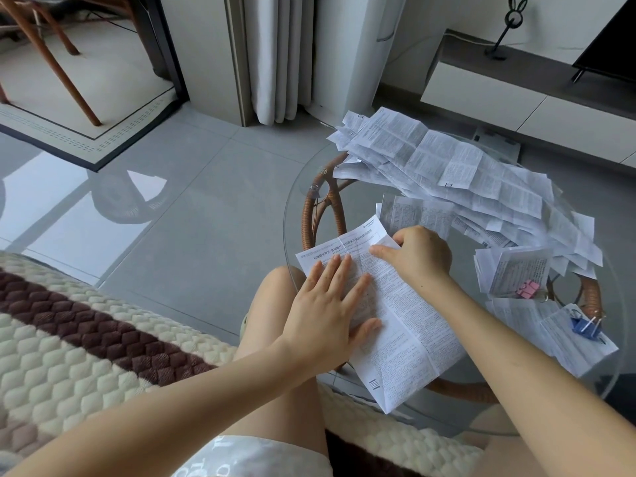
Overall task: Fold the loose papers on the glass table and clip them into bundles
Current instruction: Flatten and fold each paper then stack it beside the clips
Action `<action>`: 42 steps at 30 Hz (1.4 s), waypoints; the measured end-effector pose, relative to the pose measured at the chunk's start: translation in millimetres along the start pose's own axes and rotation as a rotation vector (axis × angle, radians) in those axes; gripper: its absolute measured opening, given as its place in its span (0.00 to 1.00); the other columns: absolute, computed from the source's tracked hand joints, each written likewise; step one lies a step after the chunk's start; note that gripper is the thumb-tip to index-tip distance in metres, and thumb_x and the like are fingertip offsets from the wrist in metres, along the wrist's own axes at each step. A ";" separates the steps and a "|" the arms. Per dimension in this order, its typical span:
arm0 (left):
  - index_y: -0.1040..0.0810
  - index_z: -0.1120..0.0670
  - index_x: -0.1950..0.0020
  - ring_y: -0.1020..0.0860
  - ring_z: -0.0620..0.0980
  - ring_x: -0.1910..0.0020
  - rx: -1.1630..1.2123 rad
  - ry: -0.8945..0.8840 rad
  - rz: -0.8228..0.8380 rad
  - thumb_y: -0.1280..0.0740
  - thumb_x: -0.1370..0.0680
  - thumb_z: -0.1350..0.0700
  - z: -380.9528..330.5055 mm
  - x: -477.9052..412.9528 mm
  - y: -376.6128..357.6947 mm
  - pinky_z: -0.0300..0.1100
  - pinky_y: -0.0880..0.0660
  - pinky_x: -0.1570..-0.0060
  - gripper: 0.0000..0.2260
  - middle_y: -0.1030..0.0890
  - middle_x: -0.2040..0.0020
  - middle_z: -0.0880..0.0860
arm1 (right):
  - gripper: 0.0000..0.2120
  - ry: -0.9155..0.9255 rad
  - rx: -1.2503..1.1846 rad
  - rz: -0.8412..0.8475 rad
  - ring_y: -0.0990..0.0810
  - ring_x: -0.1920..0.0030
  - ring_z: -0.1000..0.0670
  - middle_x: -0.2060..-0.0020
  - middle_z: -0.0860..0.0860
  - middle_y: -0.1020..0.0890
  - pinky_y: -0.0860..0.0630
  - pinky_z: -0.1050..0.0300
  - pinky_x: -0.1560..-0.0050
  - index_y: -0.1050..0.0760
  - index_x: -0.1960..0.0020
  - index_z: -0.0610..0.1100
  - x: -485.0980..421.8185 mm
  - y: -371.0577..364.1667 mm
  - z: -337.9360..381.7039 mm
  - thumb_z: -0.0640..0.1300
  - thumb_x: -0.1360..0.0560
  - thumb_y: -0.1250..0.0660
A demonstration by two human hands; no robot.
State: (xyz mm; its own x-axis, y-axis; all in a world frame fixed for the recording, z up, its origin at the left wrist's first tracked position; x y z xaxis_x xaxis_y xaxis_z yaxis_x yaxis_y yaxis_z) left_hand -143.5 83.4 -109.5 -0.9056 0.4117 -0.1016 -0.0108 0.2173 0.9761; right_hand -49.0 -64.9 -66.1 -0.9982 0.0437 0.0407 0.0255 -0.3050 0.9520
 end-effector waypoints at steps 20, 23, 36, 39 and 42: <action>0.54 0.47 0.21 0.60 0.55 0.23 -0.051 0.011 0.140 0.60 0.26 0.30 -2.2 -1.8 8.4 0.52 0.61 0.25 0.36 0.56 0.22 0.56 | 0.18 -0.102 0.035 -0.017 0.22 0.51 0.43 0.53 0.47 0.22 0.28 0.56 0.58 0.25 0.50 0.42 18.3 11.8 -7.9 0.55 0.29 0.29; 0.53 0.47 0.21 0.60 0.54 0.23 -0.037 0.019 0.143 0.59 0.25 0.30 -2.8 -1.3 10.4 0.51 0.63 0.26 0.36 0.57 0.22 0.56 | 0.14 -0.213 -0.149 0.159 0.20 0.63 0.46 0.67 0.50 0.20 0.26 0.57 0.66 0.24 0.62 0.41 21.1 9.2 -20.2 0.52 0.33 0.27; 0.54 0.52 0.21 0.54 0.62 0.24 -0.072 0.167 0.150 0.69 0.29 0.34 -19.7 -15.7 13.3 0.57 0.57 0.26 0.40 0.53 0.23 0.64 | 0.09 -0.138 -0.163 0.059 0.22 0.62 0.50 0.66 0.50 0.18 0.27 0.58 0.57 0.19 0.62 0.43 1.6 17.7 -11.3 0.49 0.30 0.27; 0.52 0.54 0.22 0.52 0.63 0.24 -0.093 0.166 0.175 0.70 0.30 0.34 -20.2 -17.8 13.8 0.59 0.54 0.27 0.41 0.52 0.23 0.65 | 0.09 -0.135 -0.130 0.064 0.22 0.60 0.49 0.64 0.50 0.19 0.31 0.59 0.59 0.22 0.62 0.46 0.3 12.7 -10.7 0.50 0.29 0.27; 0.53 0.55 0.22 0.52 0.64 0.24 -0.116 0.159 0.200 0.70 0.30 0.33 -20.7 -18.5 12.9 0.60 0.52 0.27 0.42 0.52 0.24 0.66 | 0.11 0.050 0.056 -0.166 0.22 0.53 0.45 0.54 0.49 0.19 0.30 0.55 0.53 0.24 0.53 0.44 14.0 18.1 -4.7 0.48 0.30 0.26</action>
State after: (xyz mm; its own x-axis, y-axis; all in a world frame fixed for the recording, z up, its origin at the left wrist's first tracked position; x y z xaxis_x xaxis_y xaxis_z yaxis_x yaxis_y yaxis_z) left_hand -135.8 60.3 -91.0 -0.9497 0.2898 0.1182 0.1352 0.0392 0.9900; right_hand -62.8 -74.2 -49.6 -0.9903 0.0411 -0.1326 -0.1387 -0.2441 0.9598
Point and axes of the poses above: each hand's wrist, its own x-axis away from the middle knuckle, its own y-axis out of the back of the hand, z = x × y, the point moved 3 cm from there along -x, towards the middle knuckle
